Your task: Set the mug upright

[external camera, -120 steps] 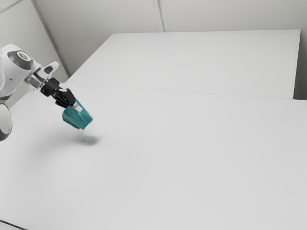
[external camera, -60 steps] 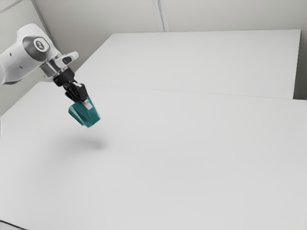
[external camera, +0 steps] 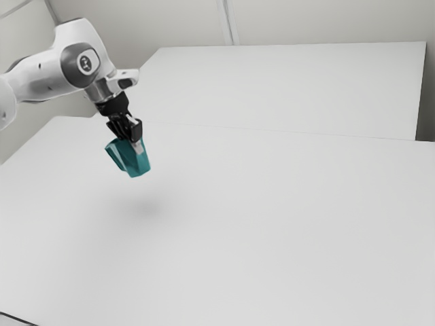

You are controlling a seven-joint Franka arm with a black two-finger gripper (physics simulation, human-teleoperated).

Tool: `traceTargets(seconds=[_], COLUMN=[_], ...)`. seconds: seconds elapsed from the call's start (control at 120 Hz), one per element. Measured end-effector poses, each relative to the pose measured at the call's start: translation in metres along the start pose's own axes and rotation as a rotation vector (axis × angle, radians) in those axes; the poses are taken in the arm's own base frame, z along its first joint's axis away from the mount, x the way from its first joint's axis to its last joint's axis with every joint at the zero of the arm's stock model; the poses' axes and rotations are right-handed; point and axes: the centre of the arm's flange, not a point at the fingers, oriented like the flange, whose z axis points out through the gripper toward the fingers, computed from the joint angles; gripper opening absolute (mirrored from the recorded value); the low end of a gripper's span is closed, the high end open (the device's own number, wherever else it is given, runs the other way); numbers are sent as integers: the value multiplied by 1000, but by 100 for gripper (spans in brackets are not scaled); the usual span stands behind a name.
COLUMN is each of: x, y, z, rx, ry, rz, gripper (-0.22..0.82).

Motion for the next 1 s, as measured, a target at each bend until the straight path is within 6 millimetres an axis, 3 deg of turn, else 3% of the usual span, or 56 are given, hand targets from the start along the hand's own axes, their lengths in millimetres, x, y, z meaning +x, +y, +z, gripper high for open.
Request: traceTargets(seconds=[0.383, 1.0], x=[10, 33], y=[18, 20], z=[24, 80], rx=[126, 172], ry=[15, 26], rz=[-31, -114], gripper=[-18, -18])
